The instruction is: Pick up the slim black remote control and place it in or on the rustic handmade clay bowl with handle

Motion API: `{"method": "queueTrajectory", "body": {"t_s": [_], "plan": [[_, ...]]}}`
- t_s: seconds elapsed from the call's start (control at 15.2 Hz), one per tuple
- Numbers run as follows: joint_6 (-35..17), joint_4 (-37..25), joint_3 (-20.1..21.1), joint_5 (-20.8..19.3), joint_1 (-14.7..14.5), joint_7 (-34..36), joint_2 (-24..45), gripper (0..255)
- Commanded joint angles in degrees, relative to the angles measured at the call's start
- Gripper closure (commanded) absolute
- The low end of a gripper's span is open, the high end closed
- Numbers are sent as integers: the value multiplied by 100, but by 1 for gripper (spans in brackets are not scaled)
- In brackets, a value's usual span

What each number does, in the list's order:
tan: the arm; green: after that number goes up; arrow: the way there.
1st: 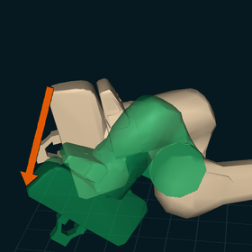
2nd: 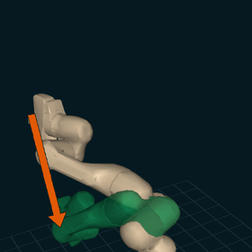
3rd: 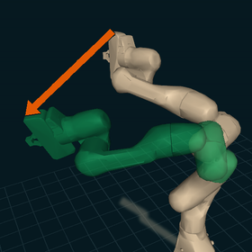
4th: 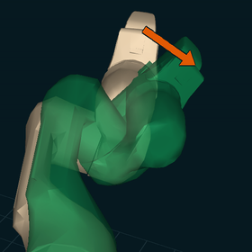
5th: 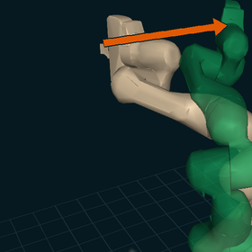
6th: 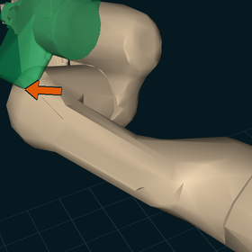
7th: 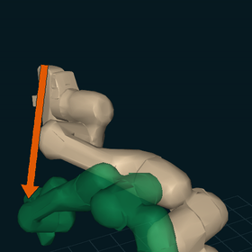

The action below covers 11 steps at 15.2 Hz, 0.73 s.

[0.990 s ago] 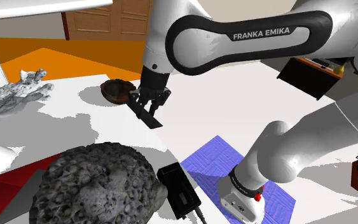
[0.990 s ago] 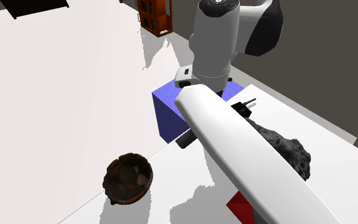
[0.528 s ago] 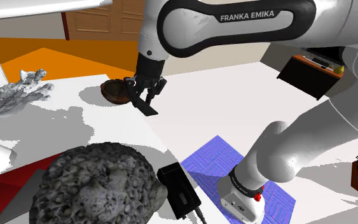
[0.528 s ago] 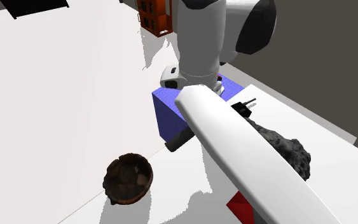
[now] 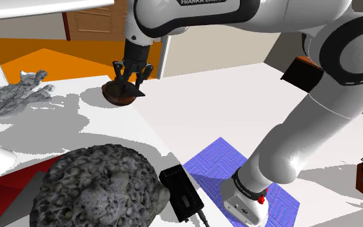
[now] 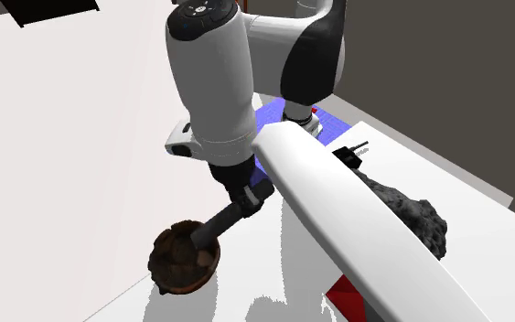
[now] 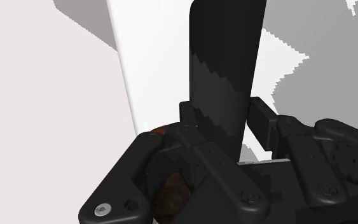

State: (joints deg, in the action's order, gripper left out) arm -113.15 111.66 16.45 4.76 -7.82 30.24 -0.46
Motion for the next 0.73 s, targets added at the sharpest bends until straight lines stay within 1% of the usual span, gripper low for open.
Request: {"method": "queueTrajectory", "body": {"t_s": [0.0, 0.26, 0.53, 0.66], "plan": [[65, -450, -44, -120, 45, -47, 404, 255], [314, -1504, -145, -343, 106, -153, 1247, 255], [692, -2768, -249, -539, 110, -263, 2162, 255], [543, -2630, -258, -539, 108, -270, 2174, 255]]}}
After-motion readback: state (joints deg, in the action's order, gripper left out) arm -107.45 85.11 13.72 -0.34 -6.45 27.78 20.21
